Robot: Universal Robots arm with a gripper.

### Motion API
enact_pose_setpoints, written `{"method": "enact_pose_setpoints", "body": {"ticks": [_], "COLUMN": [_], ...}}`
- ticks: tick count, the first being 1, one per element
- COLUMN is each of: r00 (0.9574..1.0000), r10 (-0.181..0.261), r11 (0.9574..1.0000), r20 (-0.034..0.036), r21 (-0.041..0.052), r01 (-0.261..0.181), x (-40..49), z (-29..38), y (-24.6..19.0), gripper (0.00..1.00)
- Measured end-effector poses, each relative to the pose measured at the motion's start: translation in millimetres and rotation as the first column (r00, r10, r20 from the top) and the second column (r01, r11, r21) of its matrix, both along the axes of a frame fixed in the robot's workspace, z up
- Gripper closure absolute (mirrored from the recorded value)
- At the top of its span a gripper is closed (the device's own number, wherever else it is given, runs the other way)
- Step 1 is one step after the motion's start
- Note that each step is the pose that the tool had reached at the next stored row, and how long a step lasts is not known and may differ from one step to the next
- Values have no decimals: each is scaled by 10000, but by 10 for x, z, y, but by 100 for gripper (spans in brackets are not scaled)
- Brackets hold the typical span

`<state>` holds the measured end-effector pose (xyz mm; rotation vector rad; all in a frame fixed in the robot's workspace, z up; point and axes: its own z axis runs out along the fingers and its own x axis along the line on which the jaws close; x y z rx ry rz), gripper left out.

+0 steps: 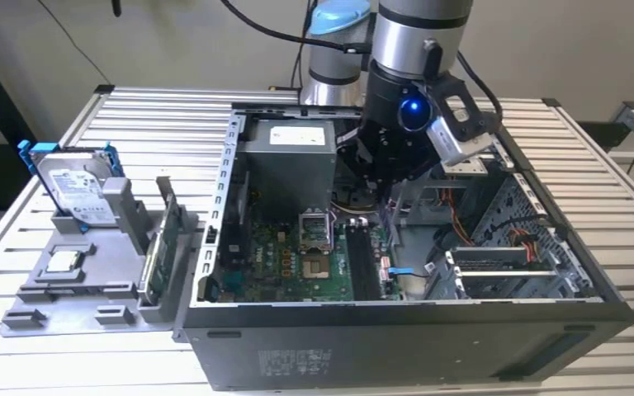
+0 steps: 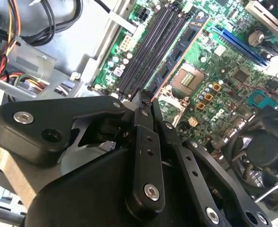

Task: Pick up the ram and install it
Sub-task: 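Insert the ram into the slot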

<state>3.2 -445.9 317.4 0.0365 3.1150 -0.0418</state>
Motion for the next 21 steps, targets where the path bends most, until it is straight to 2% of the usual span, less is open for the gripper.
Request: {"method": "enact_pose_setpoints", "body": {"ticks": [6, 21], "r00": [10000, 10000], "r10": [0, -1], "r11": [10000, 10000], "r20": [0, 5], "r21": [6, -1], "r01": [0, 1], "x": [0, 1], "z": [-70, -344], "y": [0, 1], "gripper": [86, 86]}}
